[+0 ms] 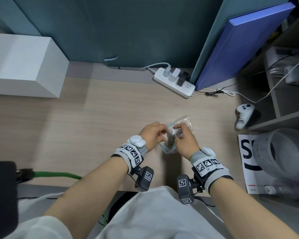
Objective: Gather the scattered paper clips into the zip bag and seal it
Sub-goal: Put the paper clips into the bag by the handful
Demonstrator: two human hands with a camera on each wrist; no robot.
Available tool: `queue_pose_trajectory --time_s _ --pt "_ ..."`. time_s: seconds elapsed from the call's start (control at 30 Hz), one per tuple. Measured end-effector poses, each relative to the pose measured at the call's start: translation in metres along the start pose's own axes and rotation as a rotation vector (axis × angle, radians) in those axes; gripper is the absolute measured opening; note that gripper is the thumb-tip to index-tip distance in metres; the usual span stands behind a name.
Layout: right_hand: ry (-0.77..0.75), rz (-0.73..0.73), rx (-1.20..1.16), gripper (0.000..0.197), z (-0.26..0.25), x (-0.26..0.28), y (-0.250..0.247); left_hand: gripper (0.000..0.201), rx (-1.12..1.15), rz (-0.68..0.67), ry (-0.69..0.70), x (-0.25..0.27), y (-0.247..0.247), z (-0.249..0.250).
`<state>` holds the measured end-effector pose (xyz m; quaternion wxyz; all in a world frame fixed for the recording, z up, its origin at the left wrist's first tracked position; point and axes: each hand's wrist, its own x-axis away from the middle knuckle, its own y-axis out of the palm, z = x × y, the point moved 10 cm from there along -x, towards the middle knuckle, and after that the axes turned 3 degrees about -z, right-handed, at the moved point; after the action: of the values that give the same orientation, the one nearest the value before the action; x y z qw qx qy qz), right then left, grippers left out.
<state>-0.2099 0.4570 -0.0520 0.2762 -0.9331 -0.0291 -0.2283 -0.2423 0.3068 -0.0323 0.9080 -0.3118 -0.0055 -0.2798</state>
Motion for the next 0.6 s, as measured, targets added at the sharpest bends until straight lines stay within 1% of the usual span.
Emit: queue_pose_trajectory --time_s 0.03,0.1,0.13,0.17,0.2,0.27,0.3,0.4,0.5,0.6 --pt "0.005 0.008 0.005 0.043 0.0 0.0 -0.003 0.022 -0.001 0.047 -0.017 0.001 -0.008 -0.005" --pt "0.018 0.02 0.004 0.043 0.001 0.0 -0.008 0.014 -0.066 0.149 -0.107 0.013 -0.029 -0.033" --pt "0.016 0.024 0.001 0.043 0.002 0.001 -0.01 0.012 -0.123 0.16 -0.165 0.021 -0.034 -0.052" --pt "0.011 0.024 0.002 0.043 0.002 0.0 -0.011 0.012 -0.193 0.128 -0.215 0.03 -0.035 -0.069" --pt "0.008 0.027 0.005 0.044 0.003 0.0 -0.012 0.013 -0.276 0.064 -0.233 0.036 -0.03 -0.079" --pt "0.011 0.031 0.008 0.044 0.005 0.001 -0.012 0.014 -0.416 -0.06 -0.207 0.043 -0.012 -0.087" --pt "0.014 0.029 0.009 0.043 0.005 0.002 -0.01 0.012 -0.463 -0.093 -0.188 0.044 -0.006 -0.086" --pt "0.008 0.017 0.024 0.041 0.001 0.003 -0.006 0.002 -0.592 -0.123 -0.136 0.042 0.004 -0.079" --pt "-0.003 0.019 0.022 0.042 -0.004 0.002 -0.006 0.006 -0.69 -0.152 -0.146 0.044 0.009 -0.079" --pt "0.002 0.032 0.008 0.043 -0.005 0.002 -0.009 0.014 -0.765 -0.234 -0.168 0.048 0.017 -0.083"
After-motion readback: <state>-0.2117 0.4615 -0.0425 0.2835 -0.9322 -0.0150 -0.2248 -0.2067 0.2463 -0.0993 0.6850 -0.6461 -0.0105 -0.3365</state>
